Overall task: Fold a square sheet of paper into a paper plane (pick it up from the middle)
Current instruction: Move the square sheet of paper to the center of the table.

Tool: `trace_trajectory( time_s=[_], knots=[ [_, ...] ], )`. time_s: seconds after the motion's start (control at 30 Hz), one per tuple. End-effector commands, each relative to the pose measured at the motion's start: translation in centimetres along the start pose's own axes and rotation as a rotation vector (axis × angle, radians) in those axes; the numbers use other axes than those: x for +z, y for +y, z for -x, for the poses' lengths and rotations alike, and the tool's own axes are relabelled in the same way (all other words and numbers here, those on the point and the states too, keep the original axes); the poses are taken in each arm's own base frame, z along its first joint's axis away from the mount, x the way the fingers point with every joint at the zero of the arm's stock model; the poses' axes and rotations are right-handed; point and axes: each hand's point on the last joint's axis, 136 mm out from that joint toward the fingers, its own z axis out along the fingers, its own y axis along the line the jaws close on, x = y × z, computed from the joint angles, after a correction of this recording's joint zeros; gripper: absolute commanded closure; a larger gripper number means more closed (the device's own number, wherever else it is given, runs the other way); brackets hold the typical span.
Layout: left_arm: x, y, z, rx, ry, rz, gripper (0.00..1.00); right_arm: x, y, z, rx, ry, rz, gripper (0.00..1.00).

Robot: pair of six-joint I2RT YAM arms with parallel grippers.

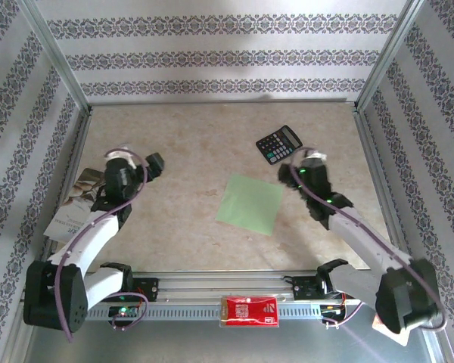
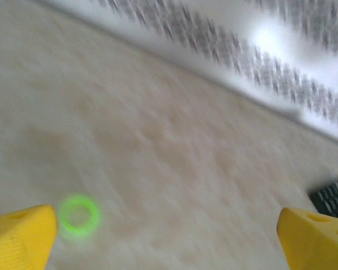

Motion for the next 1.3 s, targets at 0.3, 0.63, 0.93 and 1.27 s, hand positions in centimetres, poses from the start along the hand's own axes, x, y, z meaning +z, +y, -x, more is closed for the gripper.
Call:
trace_trajectory(
  time_s=[0.3, 0.63, 0.93, 1.27],
  knots=[
    [0.1, -4.2, -9.0, 0.093, 0.395, 0.022, 0.00, 1.7, 3.4, -14.3, -0.103, 0.538, -0.030, 0.48],
    [0.2, -3.0, -9.6, 0.151, 0.438, 0.103, 0.00, 3.1, 7.7, -18.4, -0.049, 0.581, 0.075, 0.55],
    [-1.8, -2.7, -9.9, 0.096, 0.461, 0.129, 0.00, 3.8, 16.3, -17.5, 0.077, 0.526, 0.271, 0.51],
    [-2.7, -8.4, -15.1, 0.352, 0.662, 0.135, 0.00, 1.4, 5.5, -6.2, 0.058, 0.306, 0.167, 0.16]
  ],
)
